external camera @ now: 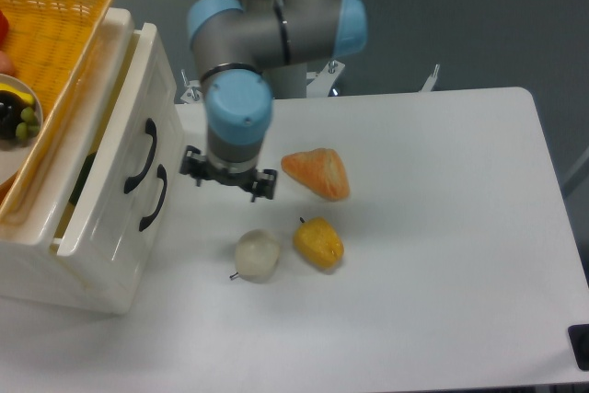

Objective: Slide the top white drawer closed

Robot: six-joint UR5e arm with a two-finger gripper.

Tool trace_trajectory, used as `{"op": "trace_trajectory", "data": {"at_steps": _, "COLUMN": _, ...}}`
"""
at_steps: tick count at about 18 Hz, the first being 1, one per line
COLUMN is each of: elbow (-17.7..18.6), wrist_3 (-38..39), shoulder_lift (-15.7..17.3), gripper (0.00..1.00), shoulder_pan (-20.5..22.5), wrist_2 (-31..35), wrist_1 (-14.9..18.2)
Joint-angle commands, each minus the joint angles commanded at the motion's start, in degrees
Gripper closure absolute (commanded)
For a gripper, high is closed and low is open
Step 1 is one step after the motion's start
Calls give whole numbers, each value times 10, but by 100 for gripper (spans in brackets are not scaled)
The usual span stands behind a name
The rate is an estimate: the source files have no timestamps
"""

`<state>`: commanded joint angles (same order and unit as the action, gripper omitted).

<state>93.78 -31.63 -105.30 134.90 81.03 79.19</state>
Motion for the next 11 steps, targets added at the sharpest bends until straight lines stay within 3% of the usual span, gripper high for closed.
{"op": "trace_trajectory", "data": {"at_steps": 11, "elbow": 3, "wrist_3": -250, "shoulder_lift": 43, "gripper": 0, "shoulder_pan": 157, "wrist_2": 32, "wrist_1": 6}}
